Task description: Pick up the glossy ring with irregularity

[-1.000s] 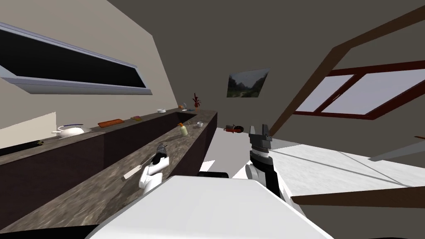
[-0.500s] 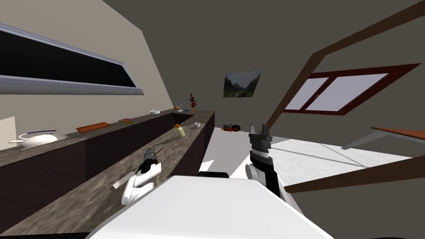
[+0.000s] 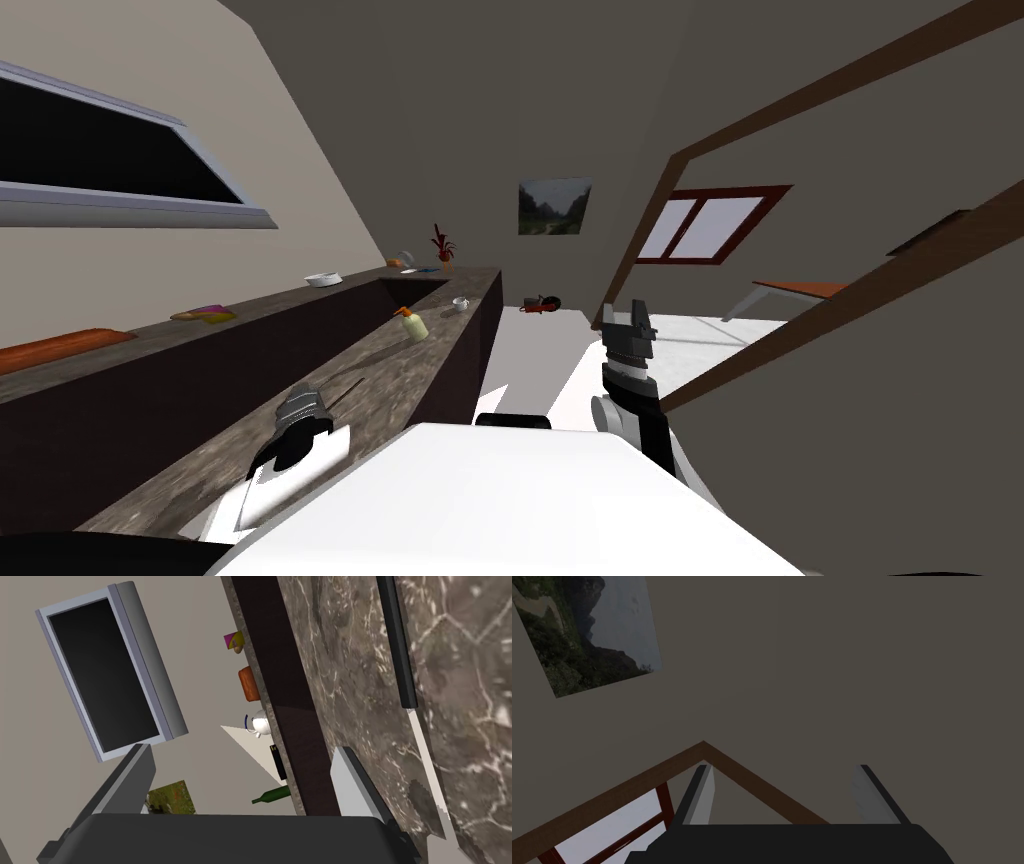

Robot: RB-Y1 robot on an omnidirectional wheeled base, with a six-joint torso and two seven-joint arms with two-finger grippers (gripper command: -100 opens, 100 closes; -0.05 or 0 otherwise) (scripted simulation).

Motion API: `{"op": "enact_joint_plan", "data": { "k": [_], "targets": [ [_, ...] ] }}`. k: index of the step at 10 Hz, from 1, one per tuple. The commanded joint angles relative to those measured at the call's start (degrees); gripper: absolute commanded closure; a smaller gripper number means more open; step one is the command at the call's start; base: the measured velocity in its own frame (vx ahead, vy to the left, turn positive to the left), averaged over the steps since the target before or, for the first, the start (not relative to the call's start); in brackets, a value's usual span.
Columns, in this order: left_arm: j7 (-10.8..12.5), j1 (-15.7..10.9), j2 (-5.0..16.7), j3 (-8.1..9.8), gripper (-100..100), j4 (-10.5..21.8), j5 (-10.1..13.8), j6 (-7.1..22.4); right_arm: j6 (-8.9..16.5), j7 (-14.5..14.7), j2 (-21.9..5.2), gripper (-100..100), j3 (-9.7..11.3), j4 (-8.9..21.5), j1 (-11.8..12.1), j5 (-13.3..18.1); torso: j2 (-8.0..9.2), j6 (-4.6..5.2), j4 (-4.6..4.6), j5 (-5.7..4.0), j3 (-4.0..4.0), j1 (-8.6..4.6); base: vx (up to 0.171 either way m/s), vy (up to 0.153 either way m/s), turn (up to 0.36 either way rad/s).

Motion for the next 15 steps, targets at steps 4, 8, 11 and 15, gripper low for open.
{"op": "enact_joint_plan", "data": {
  "k": [4,8,11,15],
  "targets": [
    [3.1,7.4,-0.3,5.51,-100,-6.1,-1.7,1.9,0.0,0.0,0.0,0,0.0,0.0,0.0,0.0,-0.03,0.01,0.0,0.01,-0.01,0.02,-0.024,0.027,-0.337],
    [3.1,7.9,-0.3,5.52,100,-7.2,-1.9,1.8,0.0,0.0,0.0,0,0.0,0.0,0.0,0.0,-0.21,-0.04,-0.05,-0.02,-0.13,-0.12,0.002,-0.002,0.019],
    [3.1,7.9,-0.3,5.52,100,-7.2,-1.9,1.8,0.0,0.0,0.0,0,0.0,0.0,0.0,0.0,-0.21,-0.04,-0.05,-0.01,-0.12,-0.1,0.0,0.0,0.0],
    [3.4,7.9,3.6,6.06,-100,-7.1,-1.7,1.3,0.0,0.0,0.0,0,0.0,0.0,0.0,0.0,-0.33,-0.04,-0.07,-0.03,-0.19,-0.18,0.03,-0.025,0.005]
  ]
}}
